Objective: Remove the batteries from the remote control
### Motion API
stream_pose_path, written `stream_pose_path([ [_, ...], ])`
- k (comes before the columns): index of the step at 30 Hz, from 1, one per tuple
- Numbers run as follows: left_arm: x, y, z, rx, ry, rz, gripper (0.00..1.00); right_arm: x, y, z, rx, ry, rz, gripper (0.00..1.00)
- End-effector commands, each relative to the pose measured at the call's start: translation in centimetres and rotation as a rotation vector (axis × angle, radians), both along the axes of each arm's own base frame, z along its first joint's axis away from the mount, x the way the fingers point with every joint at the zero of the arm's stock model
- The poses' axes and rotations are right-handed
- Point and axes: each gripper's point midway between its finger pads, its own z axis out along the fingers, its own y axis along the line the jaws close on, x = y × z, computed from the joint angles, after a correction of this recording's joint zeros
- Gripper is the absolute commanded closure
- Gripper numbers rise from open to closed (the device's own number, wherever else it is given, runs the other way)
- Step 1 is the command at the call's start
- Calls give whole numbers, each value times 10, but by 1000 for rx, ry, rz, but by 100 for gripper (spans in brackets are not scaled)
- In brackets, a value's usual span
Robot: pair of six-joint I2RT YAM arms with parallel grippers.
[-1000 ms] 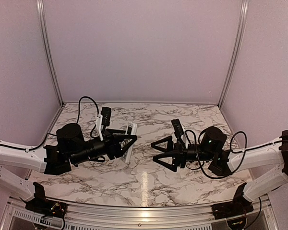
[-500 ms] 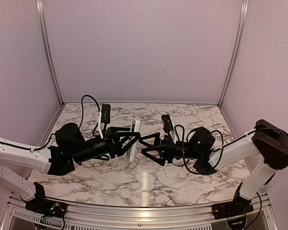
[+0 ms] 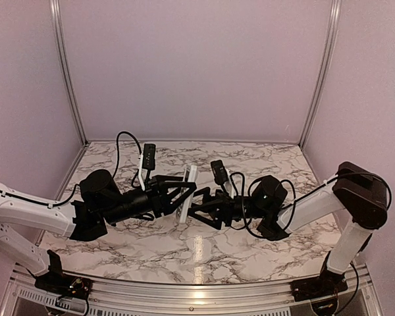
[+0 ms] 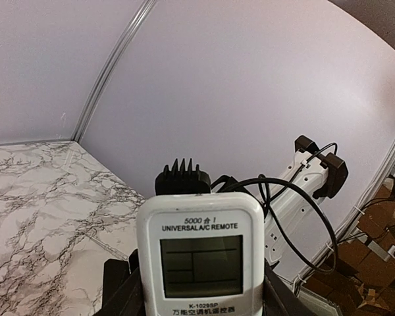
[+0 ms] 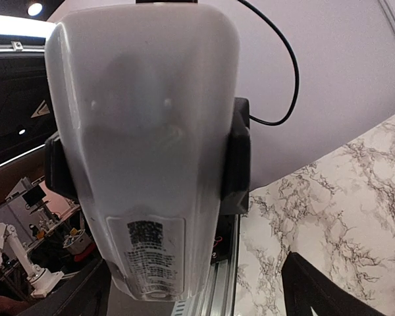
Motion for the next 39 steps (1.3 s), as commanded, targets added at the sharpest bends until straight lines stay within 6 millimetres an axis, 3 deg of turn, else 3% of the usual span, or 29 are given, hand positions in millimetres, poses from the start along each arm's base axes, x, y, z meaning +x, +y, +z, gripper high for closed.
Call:
stream_pose_path([
  [1, 1, 0, 29, -94, -31, 7, 74, -34, -18, 58, 287, -181, 96, 12],
  [10, 2, 3, 29, -95, -18, 12, 77, -46, -20, 64, 307, -225, 133, 9],
  [19, -3, 18, 32, -153, -21, 21, 85, -42, -15, 75, 316, -230, 109, 11],
  [29, -12, 31, 31, -183, -51, 10, 100, -35, -3, 83, 287, -184, 122, 16],
  [39, -15, 33, 29, -165, -54, 5, 100, -42, 19, 76, 159, -219, 109, 27],
])
